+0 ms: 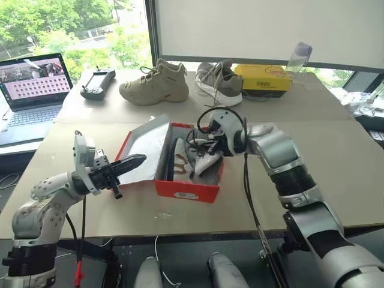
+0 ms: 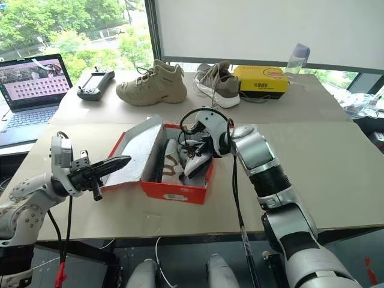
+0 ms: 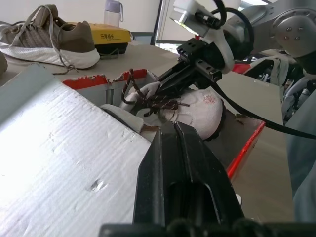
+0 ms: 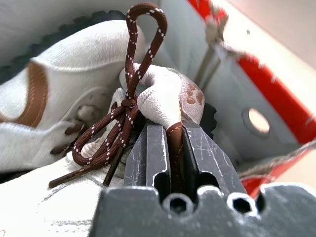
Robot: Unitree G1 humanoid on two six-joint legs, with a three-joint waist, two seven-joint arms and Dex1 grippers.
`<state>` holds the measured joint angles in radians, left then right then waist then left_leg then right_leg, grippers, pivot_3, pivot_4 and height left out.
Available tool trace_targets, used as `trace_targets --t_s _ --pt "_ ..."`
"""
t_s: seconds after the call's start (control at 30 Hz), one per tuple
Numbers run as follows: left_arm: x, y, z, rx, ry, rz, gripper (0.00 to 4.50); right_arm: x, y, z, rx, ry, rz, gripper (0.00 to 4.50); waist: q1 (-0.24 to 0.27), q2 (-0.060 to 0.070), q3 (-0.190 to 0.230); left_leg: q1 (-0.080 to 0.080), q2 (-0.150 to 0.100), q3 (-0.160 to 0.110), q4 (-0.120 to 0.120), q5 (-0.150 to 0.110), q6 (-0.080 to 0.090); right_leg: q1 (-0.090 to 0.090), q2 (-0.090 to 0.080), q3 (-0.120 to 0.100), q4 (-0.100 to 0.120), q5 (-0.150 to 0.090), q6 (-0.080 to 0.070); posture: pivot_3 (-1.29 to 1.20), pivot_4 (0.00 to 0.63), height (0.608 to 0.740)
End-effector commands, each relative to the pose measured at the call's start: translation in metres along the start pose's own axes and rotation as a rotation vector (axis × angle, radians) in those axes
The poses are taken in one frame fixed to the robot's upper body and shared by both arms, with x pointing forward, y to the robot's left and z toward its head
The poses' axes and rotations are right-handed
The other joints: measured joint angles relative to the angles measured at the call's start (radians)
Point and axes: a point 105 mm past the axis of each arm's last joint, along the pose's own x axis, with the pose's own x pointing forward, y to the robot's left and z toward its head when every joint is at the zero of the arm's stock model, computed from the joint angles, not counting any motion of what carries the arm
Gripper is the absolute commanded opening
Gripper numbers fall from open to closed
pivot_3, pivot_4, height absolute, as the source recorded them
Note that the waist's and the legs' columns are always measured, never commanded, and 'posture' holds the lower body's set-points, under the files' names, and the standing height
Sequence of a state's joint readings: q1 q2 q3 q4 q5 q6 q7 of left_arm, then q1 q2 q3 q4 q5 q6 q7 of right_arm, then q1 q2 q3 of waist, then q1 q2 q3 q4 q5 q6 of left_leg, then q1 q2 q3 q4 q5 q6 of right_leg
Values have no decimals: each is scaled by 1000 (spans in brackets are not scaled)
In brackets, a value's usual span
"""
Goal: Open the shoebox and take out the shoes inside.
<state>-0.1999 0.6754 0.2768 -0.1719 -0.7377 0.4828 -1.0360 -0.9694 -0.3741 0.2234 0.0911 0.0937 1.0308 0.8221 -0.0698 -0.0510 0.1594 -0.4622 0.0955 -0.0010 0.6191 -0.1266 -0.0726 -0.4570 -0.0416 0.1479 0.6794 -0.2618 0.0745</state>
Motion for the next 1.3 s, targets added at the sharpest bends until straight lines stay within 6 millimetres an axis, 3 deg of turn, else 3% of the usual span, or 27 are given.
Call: trace_targets --t_s 0.03,0.2,0.3,0.53,0.67,0.8,0.87,0.97,1.03,1.13,1.3 --pt "2 0 8 33 -25 -11 0 -26 2 39 -46 -143 2 14 0 0 0 0 0 0 -2 0 0 0 0 0 -1 0 0 0 150 685" --pt "4 0 9 31 -32 -16 0 -36 -3 47 -28 -211 -7 14 0 0 0 0 0 0 -5 0 0 -1 0 -1 -1 -1 0 0 150 685" --pt "5 -2 11 31 -40 -25 0 -49 -15 58 36 -319 -40 14 0 0 1 0 0 0 -5 0 0 -1 0 -1 -1 -1 0 0 150 685" --pt "7 -12 22 42 -60 -70 0 -67 -33 63 78 -441 -126 14 0 0 1 0 0 0 -4 0 0 -1 0 -1 -1 -1 0 0 150 685" --pt "8 -15 27 49 -66 -82 0 -82 -49 67 143 -564 -201 14 -1 1 1 0 0 0 -5 0 0 -1 0 -1 -1 -1 0 0 150 685" --pt "9 -16 33 60 -77 -88 0 -104 -76 63 207 -659 -347 14 1 1 1 0 0 0 -5 0 0 0 0 -1 -1 -1 0 0 150 685" --pt "11 -18 37 70 -83 -98 0 -131 -116 43 275 -689 -584 14 2 1 1 0 0 0 -4 0 0 0 0 -1 -1 -1 0 0 150 685" --pt "12 -19 40 73 -87 -106 0 -155 -151 4 281 -617 -850 14 14 1 2 0 0 0 -4 0 0 1 0 -1 -1 -1 1 0 150 685" --pt "12 -18 40 77 -85 -105 0 -156 -157 -13 258 -557 -911 14 22 2 2 0 0 0 -3 0 0 2 0 -1 -3 -1 1 0 150 685" --pt "13 -18 41 80 -83 -110 0 -152 -164 -59 271 -411 -989 14 13 2 2 1 0 0 -5 0 0 1 0 0 -3 -1 1 0 150 685" --pt "14 -17 42 81 -79 -118 0 -127 -153 -103 318 -288 -948 14 -7 5 4 1 0 0 -6 1 0 2 0 1 -3 -1 1 0 150 685"
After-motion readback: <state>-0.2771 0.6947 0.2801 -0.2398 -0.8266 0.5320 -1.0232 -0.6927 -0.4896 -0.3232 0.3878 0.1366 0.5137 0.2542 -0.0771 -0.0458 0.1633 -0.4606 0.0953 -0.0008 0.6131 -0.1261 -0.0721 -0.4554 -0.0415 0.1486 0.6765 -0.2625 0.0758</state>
